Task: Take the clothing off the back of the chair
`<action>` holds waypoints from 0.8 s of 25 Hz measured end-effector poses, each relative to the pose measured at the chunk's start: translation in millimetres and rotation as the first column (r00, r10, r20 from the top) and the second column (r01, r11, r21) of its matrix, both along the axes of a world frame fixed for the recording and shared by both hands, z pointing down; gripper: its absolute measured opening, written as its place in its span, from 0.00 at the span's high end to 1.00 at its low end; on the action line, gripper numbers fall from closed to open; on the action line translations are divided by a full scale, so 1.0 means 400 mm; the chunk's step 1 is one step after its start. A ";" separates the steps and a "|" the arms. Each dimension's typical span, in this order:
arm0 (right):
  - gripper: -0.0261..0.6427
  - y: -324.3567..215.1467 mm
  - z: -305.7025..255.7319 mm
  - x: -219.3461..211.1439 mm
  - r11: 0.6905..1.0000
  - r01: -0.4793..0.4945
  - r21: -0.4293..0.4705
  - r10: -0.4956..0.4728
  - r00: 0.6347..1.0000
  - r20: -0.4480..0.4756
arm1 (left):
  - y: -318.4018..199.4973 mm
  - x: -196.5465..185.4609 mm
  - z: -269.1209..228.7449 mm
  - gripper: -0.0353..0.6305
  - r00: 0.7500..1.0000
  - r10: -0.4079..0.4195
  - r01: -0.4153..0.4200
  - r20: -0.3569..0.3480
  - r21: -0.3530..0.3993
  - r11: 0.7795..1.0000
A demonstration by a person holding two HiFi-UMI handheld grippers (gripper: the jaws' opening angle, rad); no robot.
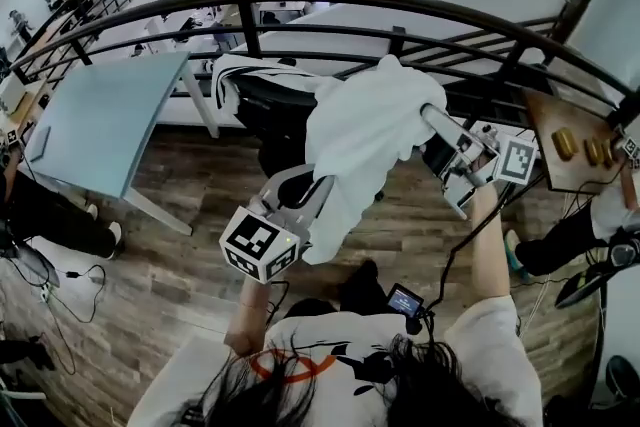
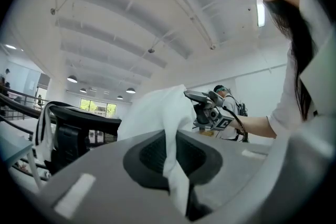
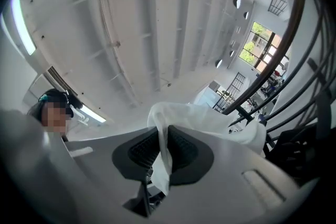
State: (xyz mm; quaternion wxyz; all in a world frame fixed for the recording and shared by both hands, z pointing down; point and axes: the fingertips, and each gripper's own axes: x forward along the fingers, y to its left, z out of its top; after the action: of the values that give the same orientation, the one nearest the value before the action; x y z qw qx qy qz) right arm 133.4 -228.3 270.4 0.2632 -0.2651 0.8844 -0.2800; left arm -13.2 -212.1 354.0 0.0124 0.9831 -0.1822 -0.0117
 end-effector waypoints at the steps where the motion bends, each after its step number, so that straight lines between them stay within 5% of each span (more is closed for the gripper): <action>1: 0.87 0.026 0.000 0.018 1.000 -0.016 0.000 0.016 1.000 0.015 | 0.018 0.017 -0.001 0.75 1.000 0.016 -0.016 -0.003 0.000 1.000; 20: 0.87 0.405 0.148 0.305 0.939 -0.338 -0.068 0.340 0.940 0.017 | 0.268 0.300 0.075 0.75 0.978 0.210 -0.210 0.002 -0.037 0.977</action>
State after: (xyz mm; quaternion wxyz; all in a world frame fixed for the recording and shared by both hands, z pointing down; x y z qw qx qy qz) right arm 255.3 -66.1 329.6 0.3114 -0.4178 0.8123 -0.2621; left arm 106.7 -105.0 384.0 0.0308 0.9965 -0.0778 -0.0042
